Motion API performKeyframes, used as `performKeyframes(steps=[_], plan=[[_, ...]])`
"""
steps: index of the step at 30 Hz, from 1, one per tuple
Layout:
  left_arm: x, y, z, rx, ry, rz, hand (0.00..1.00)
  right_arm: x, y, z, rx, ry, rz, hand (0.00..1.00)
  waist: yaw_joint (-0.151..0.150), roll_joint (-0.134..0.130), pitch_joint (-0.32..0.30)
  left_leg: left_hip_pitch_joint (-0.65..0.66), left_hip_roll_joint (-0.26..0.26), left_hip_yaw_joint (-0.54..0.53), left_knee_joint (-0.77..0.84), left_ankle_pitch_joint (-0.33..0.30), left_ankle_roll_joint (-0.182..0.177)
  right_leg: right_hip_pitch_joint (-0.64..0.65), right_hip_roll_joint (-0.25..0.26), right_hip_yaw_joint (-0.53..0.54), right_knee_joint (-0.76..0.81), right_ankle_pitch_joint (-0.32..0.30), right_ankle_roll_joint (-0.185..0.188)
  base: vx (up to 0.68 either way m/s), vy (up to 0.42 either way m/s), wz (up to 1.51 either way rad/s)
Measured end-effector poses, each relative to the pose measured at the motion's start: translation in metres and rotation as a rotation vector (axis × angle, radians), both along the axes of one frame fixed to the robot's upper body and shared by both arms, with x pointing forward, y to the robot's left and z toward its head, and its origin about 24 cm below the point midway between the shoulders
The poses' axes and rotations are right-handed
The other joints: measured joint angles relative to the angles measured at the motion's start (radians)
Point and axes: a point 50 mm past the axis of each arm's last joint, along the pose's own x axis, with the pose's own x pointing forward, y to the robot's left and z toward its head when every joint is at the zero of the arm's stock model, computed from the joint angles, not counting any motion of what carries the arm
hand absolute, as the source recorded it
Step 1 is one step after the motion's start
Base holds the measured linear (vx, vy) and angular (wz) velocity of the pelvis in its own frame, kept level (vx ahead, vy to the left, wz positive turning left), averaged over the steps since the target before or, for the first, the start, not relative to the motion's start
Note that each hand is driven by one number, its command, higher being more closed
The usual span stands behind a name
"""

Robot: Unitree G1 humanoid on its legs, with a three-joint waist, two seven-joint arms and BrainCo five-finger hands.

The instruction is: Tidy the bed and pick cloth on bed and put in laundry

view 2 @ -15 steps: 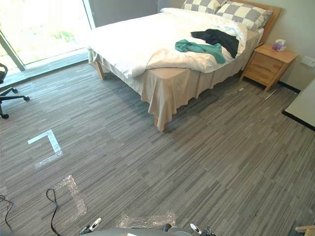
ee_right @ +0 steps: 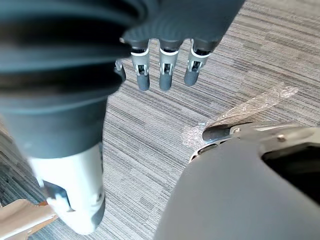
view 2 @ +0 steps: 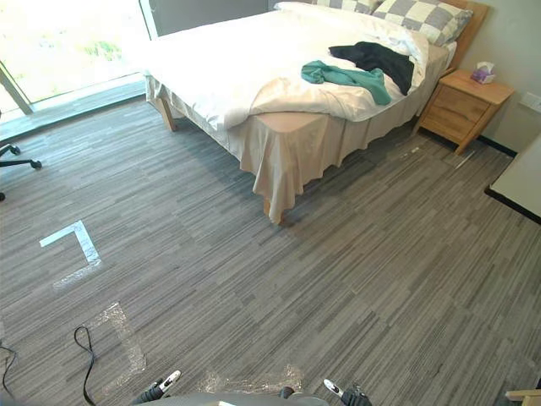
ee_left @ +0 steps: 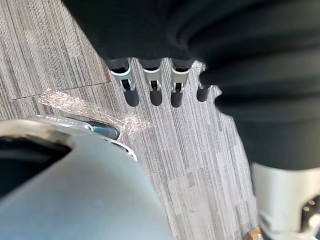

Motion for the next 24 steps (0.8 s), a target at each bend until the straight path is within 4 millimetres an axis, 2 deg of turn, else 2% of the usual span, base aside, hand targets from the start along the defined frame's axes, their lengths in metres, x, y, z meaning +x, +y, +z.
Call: performKeyframes(steps=[16,20,21,22,23,24], plan=[[0.001,0.000,0.000,0.029,-0.003,-0.076,0.00,0.003,-0.001,0.002,-0.044,-0.032,0.009,0.00,-0.008,-0.007,0.014,0.008,0.024,0.073,-0.001,-0.003,-0.001,-0.026,0.032,0.084,-0.001,0.013,-0.023,-0.04,-0.031,-0.17],[0.002,0.000,0.000,0.029,-0.008,-0.079,0.00,0.001,-0.001,0.002,-0.059,-0.027,-0.048,0.00,-0.010,-0.007,0.015,0.005,0.029,0.091,0.002,-0.011,-0.006,-0.035,0.036,0.102,0.008,0.008,-0.028,0.01,-0.021,-0.12],[0.003,0.000,0.001,0.030,-0.011,-0.085,0.00,0.001,-0.002,0.002,-0.063,-0.028,-0.068,0.00,-0.009,-0.005,0.015,0.002,0.034,0.105,0.010,-0.019,-0.007,-0.059,0.037,0.106,0.048,-0.016,-0.031,0.01,-0.011,-0.30],[0.006,0.000,0.001,0.037,-0.011,-0.117,0.00,0.005,-0.002,0.003,-0.066,-0.048,-0.107,0.00,-0.011,0.006,0.023,-0.017,0.044,0.125,0.049,-0.037,-0.002,-0.151,0.030,0.104,0.232,-0.099,-0.023,0.00,-0.007,-0.29],[0.007,0.001,0.002,0.044,-0.016,-0.128,0.00,0.007,-0.001,0.004,-0.063,-0.058,-0.122,0.00,-0.011,0.000,0.032,-0.024,0.044,0.134,0.065,-0.045,0.003,-0.192,0.019,0.097,0.316,-0.137,-0.013,-0.01,-0.016,-0.37],[0.012,0.005,0.004,0.059,-0.035,-0.138,0.00,0.009,0.000,0.004,-0.052,-0.074,-0.154,0.00,-0.011,-0.020,0.057,-0.024,0.039,0.154,0.090,-0.059,0.008,-0.267,-0.018,0.048,0.478,-0.194,0.018,-0.02,-0.025,-0.30]])
